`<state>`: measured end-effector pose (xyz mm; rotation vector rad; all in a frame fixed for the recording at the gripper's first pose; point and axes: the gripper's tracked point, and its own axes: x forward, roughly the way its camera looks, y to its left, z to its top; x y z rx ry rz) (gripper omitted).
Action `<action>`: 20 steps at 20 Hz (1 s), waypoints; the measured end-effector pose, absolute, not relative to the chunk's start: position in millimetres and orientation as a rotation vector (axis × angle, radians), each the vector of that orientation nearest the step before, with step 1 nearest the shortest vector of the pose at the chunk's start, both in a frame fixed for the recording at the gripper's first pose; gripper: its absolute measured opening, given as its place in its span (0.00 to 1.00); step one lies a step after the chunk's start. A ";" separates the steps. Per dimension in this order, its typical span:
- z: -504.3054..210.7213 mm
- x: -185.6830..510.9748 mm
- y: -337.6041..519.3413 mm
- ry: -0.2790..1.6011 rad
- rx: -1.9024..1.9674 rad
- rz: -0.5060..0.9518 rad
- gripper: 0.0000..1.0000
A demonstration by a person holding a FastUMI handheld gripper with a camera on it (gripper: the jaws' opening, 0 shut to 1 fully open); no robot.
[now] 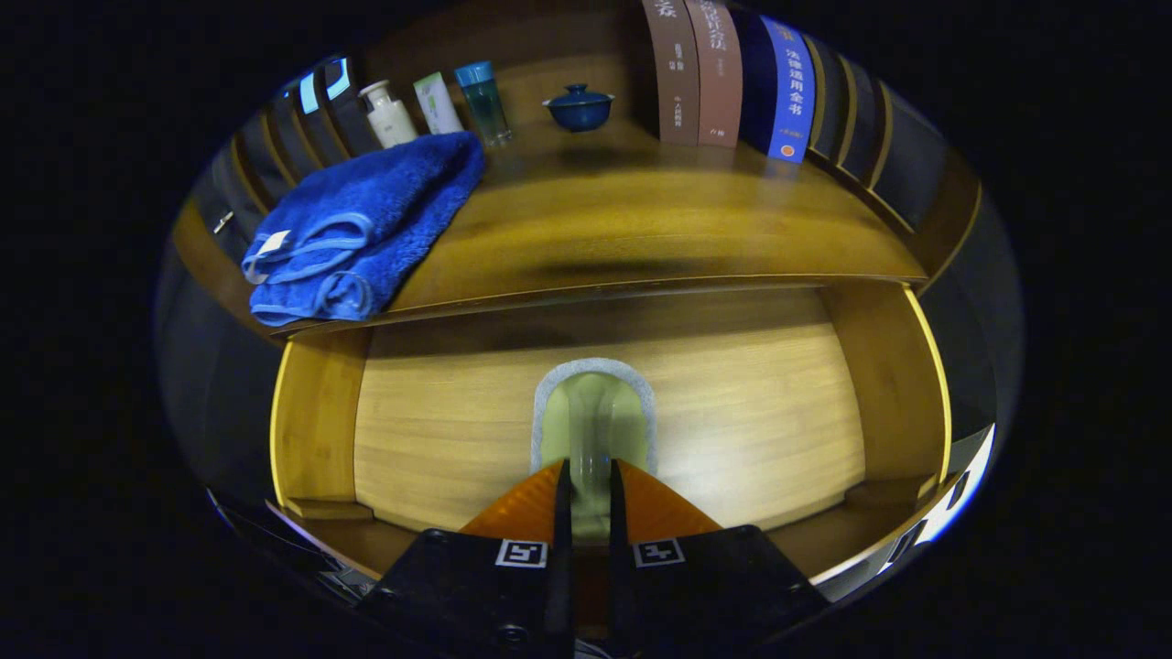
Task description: Pull open the drawer, take out the items inside it, and place them on the countertop above the cabinet.
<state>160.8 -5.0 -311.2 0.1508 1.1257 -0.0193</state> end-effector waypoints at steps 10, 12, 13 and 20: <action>-209.5 152.2 -1.1 1.023 0.157 0.022 0.19; -189.8 169.8 -2.5 0.994 0.158 0.022 0.19; -183.4 180.9 -3.0 0.987 0.160 0.023 0.19; -180.3 264.2 -7.9 1.048 0.179 0.020 0.19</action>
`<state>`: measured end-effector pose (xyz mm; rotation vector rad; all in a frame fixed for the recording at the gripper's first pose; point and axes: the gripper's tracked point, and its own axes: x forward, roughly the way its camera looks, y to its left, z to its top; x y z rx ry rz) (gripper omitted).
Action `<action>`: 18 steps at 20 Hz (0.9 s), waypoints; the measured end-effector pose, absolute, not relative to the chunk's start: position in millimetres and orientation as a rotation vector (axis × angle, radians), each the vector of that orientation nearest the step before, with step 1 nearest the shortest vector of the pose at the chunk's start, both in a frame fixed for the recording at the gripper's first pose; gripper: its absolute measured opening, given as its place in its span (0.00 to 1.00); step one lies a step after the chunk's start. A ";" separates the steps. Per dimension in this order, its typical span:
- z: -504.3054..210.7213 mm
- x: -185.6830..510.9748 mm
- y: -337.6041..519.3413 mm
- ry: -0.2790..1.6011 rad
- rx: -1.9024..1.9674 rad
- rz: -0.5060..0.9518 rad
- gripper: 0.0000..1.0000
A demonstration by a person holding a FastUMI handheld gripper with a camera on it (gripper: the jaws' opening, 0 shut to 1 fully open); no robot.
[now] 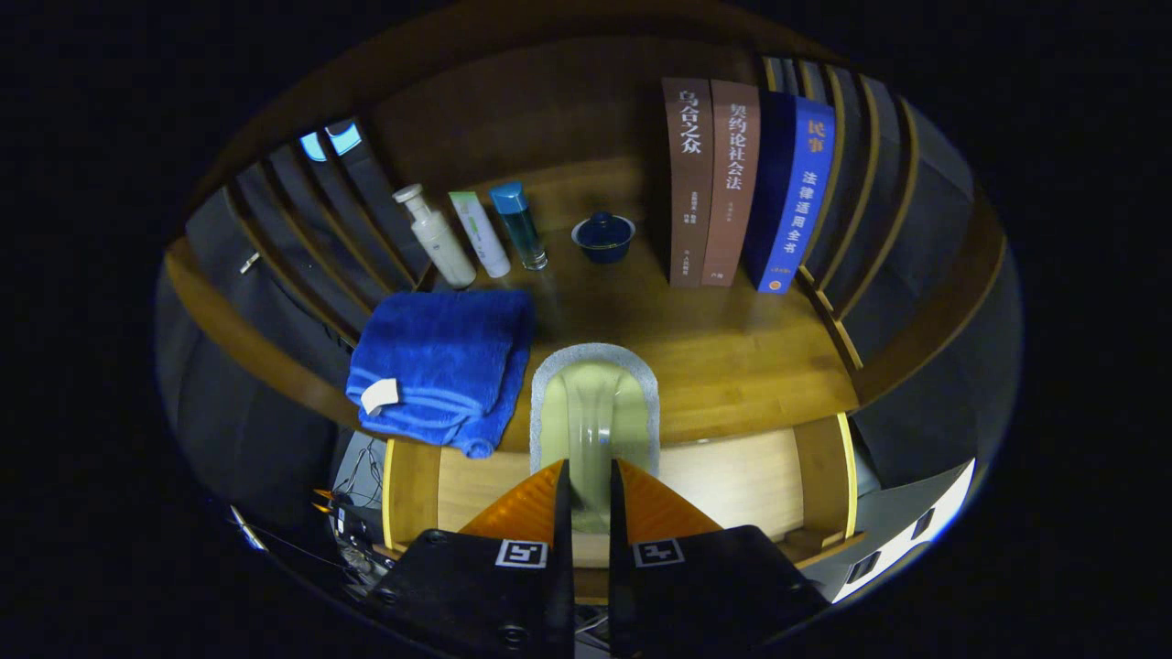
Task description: Pull open the drawer, take out the items inside it, and place them on the countertop above the cabinet.
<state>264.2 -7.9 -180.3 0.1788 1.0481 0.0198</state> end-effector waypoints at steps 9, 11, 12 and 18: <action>-235.3 328.4 -13.8 1.165 0.158 -0.002 0.19; -239.9 336.2 -13.4 1.167 0.146 0.002 0.19; -240.8 339.0 -12.5 1.167 0.137 0.006 0.19; -245.1 345.7 -11.7 1.160 0.119 0.005 0.19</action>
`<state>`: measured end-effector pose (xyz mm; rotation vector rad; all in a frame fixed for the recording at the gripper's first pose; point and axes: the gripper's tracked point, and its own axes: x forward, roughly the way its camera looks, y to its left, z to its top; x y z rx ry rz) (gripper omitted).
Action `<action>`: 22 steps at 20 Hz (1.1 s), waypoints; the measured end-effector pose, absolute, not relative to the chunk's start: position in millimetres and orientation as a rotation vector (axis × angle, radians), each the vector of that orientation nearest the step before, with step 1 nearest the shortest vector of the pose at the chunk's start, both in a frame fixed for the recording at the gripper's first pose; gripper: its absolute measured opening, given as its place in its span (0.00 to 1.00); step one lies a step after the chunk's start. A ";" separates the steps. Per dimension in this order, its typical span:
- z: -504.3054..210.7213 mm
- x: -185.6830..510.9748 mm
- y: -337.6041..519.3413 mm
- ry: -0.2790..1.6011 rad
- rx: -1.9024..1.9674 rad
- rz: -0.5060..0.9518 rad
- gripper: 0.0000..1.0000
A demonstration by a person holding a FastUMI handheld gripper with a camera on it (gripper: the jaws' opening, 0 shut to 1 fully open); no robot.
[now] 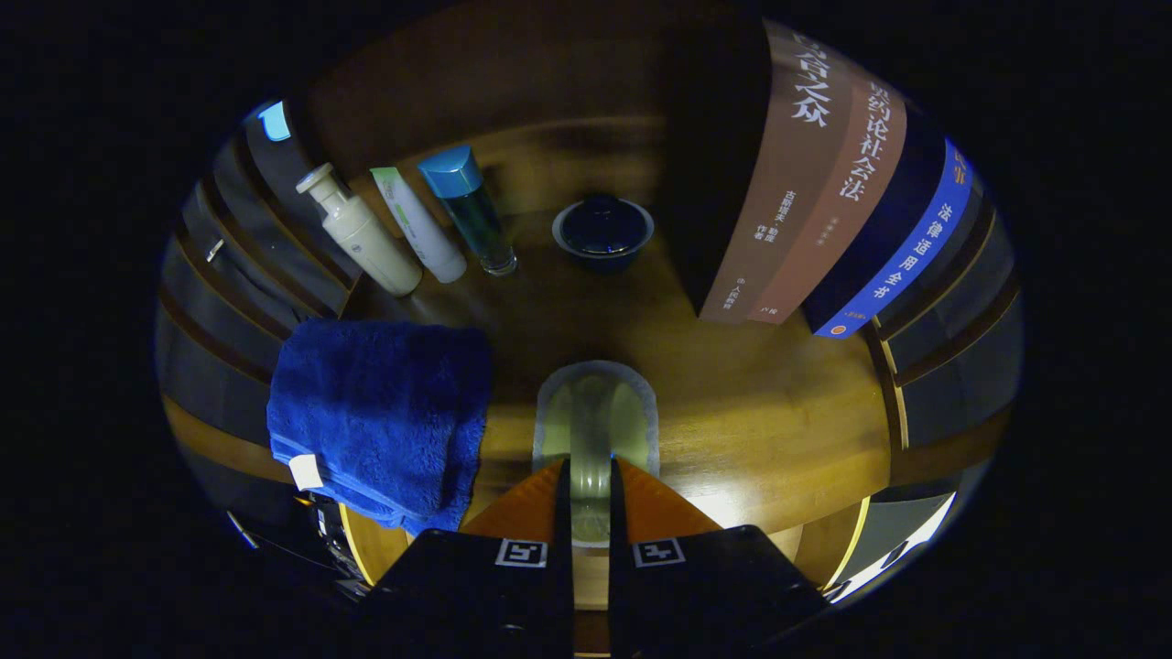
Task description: Pull open the drawer, take out the items inside it, and place them on the countertop above the cabinet.
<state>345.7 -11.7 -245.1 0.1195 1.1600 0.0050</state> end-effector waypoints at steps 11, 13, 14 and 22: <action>-240.1 338.9 -18.0 1.095 0.159 -0.005 1.00; -229.9 335.7 -20.8 1.054 0.160 -0.003 1.00; -224.0 333.2 -20.7 1.026 0.166 -0.003 1.00; -126.8 261.2 -26.7 0.548 0.142 -0.017 1.00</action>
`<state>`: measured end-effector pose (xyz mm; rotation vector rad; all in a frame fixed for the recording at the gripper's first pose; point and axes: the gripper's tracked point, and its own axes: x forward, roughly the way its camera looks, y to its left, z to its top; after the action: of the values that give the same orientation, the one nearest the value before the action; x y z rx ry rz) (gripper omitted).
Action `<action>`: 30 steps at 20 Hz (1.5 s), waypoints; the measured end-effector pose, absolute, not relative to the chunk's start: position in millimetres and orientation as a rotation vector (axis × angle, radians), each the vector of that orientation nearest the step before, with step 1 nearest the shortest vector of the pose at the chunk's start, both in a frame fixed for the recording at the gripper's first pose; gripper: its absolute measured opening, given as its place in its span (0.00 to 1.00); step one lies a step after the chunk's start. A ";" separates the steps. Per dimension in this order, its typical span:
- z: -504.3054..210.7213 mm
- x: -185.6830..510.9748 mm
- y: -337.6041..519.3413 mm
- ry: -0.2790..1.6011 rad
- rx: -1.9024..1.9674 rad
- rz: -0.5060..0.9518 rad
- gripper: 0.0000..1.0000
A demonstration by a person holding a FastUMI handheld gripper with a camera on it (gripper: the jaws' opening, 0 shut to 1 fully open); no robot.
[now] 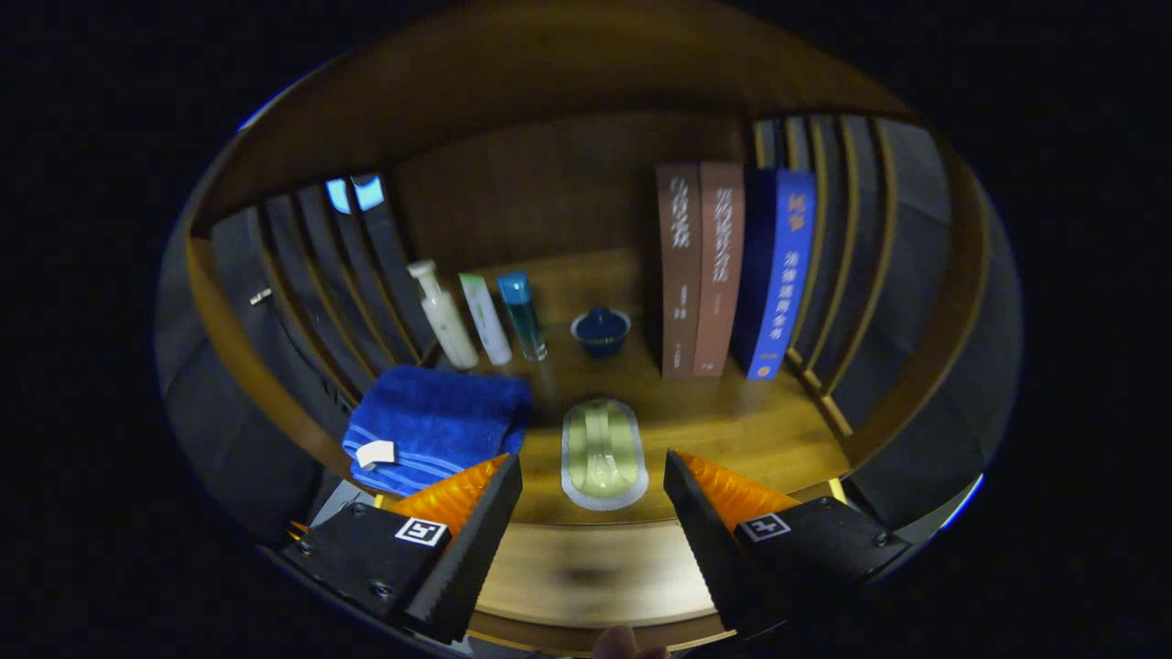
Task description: Pull open the drawer, take out the items inside it, and place them on the countertop above the cabinet.
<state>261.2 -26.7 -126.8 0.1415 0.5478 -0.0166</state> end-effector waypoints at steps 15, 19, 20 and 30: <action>-96.2 42.0 -13.6 0.022 0.056 -0.012 0.99; -143.7 25.7 -0.1 0.041 0.056 -0.006 0.99; -158.3 23.8 1.3 0.048 0.056 -0.009 0.99; -306.7 45.3 11.1 0.203 0.036 -0.035 0.99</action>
<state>45.3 11.1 -306.7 0.0362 0.2030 -0.0353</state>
